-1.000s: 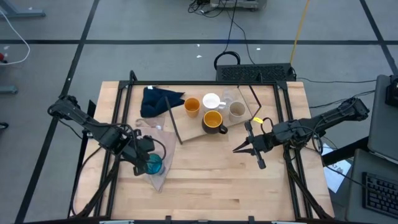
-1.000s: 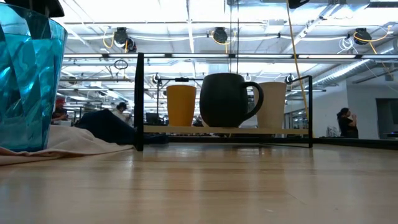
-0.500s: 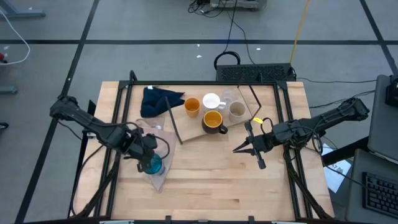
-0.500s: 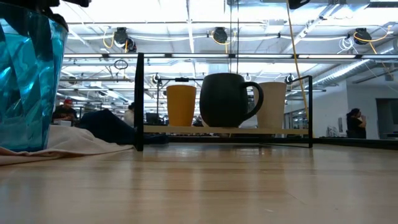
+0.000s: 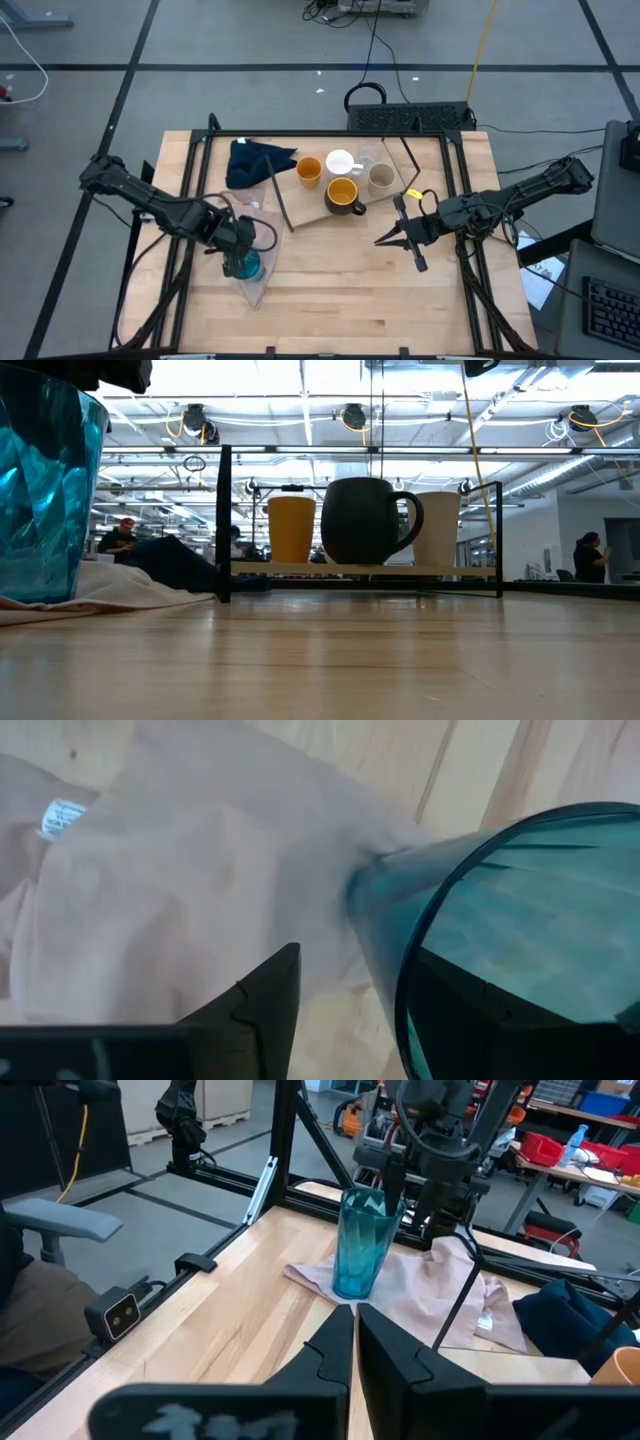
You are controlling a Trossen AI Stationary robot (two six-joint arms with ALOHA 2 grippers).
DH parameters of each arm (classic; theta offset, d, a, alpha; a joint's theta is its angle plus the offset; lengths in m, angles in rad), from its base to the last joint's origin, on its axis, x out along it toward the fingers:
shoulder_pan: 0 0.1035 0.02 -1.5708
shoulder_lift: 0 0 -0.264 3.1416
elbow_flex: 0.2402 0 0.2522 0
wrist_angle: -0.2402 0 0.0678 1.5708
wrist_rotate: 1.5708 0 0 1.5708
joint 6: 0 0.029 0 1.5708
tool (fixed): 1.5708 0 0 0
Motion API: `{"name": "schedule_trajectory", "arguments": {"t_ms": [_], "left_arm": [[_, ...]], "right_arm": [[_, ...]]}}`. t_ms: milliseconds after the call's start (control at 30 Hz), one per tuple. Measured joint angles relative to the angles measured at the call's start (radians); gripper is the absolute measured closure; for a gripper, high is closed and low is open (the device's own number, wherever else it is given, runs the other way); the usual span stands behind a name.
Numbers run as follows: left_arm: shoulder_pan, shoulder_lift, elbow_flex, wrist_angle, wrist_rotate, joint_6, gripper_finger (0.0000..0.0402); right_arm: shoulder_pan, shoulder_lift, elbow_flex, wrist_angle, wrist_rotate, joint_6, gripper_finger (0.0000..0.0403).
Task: Stack small to large cups/mugs on shelf
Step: Put the blue cup on the shelf aligned with the other yellow cup
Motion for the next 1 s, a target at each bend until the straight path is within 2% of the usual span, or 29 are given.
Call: {"name": "schedule_trajectory", "arguments": {"t_ms": [200, 300, 433, 767, 1000], "left_arm": [[0.029, 0.0, -0.001, 0.0, -0.01, 0.095, 0.0242], [0.043, 0.0, -0.001, 0.0, 0.015, 0.15, 0.0291], [0.051, 0.0, -0.001, 0.001, 0.06, 0.23, 0.0383], [0.081, 0.0, 0.0, 0.048, 0.163, 0.299, 0.0397], [0.107, 0.0, 0.061, 0.011, 0.158, 0.333, 0.0397]], "right_arm": [[0.0, 0.0, 0.0, 0.001, 0.0, -0.018, 0.0394], [0.0, 0.0, 0.0, 0.002, 0.0, -0.031, 0.0394], [0.0, 0.0, 0.0, 0.01, 0.0, -0.034, 0.0394], [0.0, 0.0, 0.0, 0.009, 0.0, -0.06, 0.0394], [0.0, 0.0, 0.0, 0.009, 0.0, -0.06, 0.0394]]}}
